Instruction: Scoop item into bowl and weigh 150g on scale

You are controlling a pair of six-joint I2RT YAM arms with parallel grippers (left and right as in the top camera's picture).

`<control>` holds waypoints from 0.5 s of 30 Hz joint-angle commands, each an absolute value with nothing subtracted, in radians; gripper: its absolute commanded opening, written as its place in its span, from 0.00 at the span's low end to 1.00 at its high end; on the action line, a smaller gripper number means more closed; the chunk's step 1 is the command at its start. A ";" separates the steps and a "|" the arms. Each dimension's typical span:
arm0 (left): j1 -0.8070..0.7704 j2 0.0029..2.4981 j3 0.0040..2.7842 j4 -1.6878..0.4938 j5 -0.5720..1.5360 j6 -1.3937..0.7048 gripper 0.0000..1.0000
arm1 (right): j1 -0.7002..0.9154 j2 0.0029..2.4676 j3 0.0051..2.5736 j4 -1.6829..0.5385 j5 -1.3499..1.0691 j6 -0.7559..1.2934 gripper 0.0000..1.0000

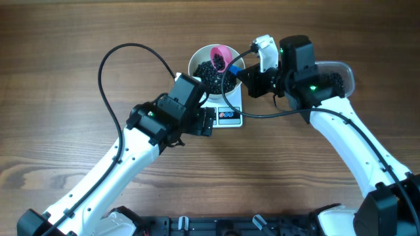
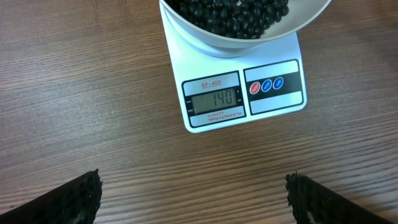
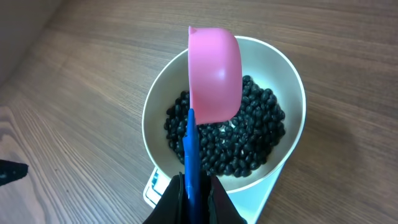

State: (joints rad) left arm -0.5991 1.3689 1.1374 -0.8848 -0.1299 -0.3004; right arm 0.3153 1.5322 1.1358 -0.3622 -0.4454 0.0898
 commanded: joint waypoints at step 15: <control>-0.591 1.375 1.131 -0.882 -0.125 -0.292 1.00 | 0.315 1.508 1.152 -0.367 -0.438 0.027 0.04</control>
